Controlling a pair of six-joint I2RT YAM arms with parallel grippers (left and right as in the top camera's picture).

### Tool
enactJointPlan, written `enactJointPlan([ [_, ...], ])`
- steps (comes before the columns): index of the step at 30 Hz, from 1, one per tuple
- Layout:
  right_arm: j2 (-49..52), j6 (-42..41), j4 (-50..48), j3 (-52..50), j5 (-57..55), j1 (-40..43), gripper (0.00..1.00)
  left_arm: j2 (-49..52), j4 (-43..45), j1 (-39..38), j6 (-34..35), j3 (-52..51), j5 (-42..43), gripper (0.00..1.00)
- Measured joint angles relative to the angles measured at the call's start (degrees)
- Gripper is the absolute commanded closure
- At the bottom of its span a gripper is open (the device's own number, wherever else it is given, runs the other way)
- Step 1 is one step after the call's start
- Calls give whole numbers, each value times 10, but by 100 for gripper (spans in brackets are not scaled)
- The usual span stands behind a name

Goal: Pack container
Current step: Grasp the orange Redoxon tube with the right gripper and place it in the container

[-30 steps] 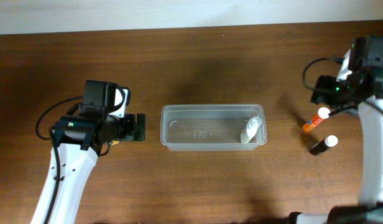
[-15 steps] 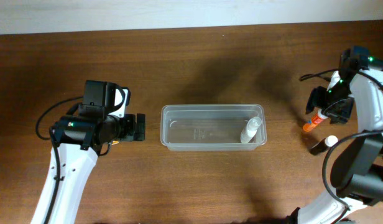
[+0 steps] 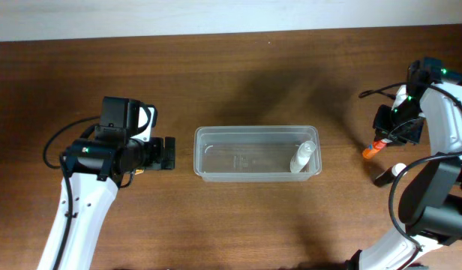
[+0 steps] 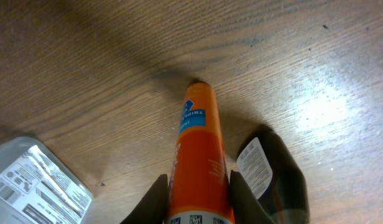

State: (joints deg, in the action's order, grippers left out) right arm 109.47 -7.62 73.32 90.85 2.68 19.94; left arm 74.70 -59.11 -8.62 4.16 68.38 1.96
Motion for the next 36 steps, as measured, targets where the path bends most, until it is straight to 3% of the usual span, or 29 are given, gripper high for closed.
enactJointPlan([
  [6, -12, 2, 6, 0, 7, 0, 83, 0, 0, 0, 0, 0, 0, 1],
  [11, -99, 12, 29, 0, 23, -15, 83, 0, 0, 0, 0, 0, 0, 0],
  [18, -264, 22, 51, 1, 39, -137, 82, 0, 1, 0, 0, 0, 0, 1],
  [21, -289, 21, 57, 1, 42, -194, 83, 0, 1, 0, 0, 0, 0, 1],
  [27, -266, 4, 55, 1, 42, -269, 82, 0, 0, 0, 0, 0, 0, 0],
  [36, -179, -2, 49, 1, 41, -284, 82, 0, 0, 0, 0, 0, 0, 1],
])
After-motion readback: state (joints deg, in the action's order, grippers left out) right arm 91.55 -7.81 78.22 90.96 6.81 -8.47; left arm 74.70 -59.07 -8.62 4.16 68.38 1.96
